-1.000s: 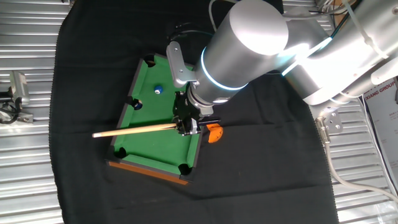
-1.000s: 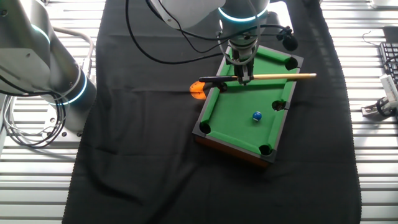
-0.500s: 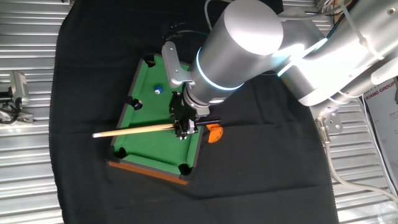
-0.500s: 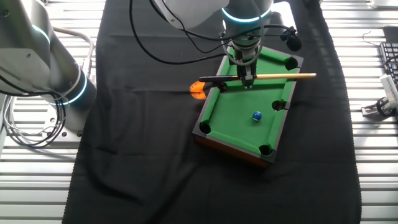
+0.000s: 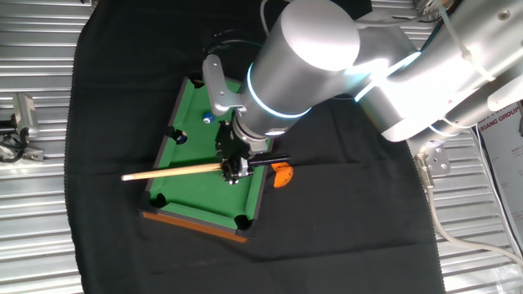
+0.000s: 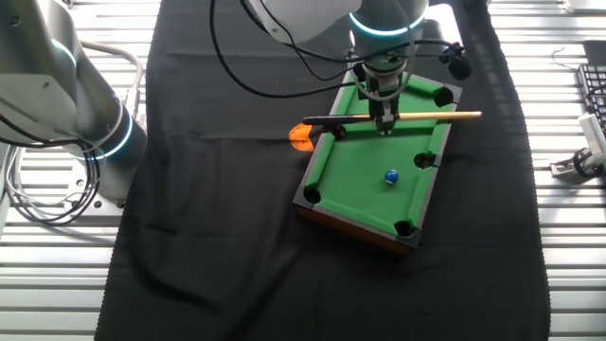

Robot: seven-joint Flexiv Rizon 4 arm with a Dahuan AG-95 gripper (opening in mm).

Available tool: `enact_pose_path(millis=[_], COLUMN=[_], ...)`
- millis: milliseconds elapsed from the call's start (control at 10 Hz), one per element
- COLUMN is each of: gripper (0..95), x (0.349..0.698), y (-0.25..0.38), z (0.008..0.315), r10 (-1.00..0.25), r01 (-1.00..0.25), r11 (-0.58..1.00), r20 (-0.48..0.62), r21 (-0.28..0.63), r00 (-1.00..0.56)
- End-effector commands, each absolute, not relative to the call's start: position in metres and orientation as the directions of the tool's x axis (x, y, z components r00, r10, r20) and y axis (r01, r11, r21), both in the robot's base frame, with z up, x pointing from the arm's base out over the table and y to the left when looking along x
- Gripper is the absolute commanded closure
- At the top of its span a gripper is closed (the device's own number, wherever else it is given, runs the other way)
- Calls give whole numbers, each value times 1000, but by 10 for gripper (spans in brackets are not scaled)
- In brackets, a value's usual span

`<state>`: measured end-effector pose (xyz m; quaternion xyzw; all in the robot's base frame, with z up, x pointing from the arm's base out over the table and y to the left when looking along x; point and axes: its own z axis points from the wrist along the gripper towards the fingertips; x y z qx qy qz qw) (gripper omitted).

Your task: Hit the pool ball

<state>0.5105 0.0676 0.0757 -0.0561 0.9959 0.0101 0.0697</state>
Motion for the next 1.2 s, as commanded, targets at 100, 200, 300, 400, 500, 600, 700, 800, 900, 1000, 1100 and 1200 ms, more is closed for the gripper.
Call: enact_pose_path(millis=[100,200,300,400,500,600,700,800,900,1000,1100,1200], gripper=[570,570,570,570,570,570,570,570,570,570,570,570], x=[517,520,522,524,526,527,529,531,533,535,536,537], y=[69,70,71,72,72,71,71,71,71,71,71,71], z=[76,76,76,76,75,74,73,72,72,73,73,74], r10=[-109,-108,-107,-105,-106,-108,-109,-110,-110,-110,-110,-107], r01=[-112,-111,-110,-108,-109,-111,-112,-113,-113,-113,-113,-109], r11=[994,994,994,994,994,994,994,993,993,993,993,994], r20=[-135,-133,-131,-129,-130,-130,-129,-129,-128,-126,-121,-119], r21=[15,14,15,15,16,15,15,15,15,16,16,16], r00=[-985,-985,-986,-986,-986,-986,-986,-985,-986,-986,-986,-987])
